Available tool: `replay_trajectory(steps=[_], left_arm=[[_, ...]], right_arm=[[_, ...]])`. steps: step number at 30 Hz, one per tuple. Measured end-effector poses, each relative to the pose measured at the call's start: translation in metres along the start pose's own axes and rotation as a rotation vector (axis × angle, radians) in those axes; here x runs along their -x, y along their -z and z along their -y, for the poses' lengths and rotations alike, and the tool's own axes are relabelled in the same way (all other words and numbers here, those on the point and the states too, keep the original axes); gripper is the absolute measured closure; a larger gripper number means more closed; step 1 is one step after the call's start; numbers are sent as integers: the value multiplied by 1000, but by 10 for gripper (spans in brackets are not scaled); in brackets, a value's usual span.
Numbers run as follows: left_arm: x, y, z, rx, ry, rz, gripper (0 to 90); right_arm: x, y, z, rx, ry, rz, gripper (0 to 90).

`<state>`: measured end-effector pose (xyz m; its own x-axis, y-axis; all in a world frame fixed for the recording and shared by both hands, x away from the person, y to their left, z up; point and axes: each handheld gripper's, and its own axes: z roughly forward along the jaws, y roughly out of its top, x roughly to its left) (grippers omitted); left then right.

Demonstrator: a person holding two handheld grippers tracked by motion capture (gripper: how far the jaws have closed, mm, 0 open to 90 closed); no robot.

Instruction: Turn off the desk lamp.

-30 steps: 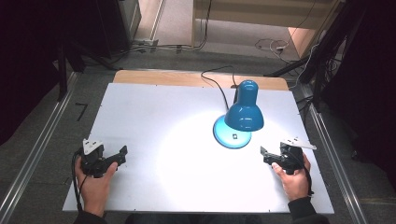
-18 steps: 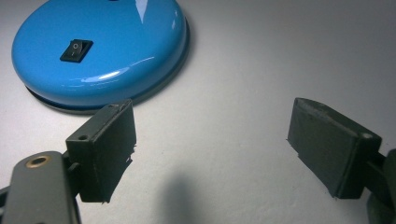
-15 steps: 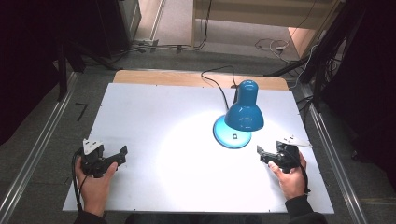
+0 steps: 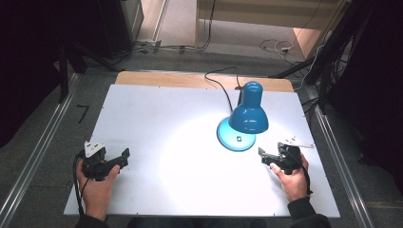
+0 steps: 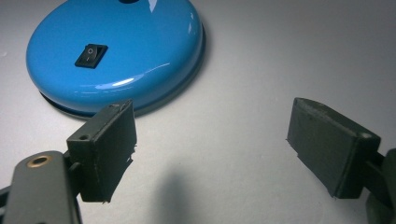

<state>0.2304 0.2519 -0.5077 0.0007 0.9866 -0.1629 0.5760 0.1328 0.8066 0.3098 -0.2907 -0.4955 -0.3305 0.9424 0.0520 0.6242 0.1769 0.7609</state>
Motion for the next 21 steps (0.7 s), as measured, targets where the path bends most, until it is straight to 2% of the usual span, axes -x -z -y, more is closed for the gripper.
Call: replay_trajectory(steps=[21], left_arm=[[-1,0,0,0,3,2,139]], right_arm=[[-15,-12,-9,-2,21,-27,144]])
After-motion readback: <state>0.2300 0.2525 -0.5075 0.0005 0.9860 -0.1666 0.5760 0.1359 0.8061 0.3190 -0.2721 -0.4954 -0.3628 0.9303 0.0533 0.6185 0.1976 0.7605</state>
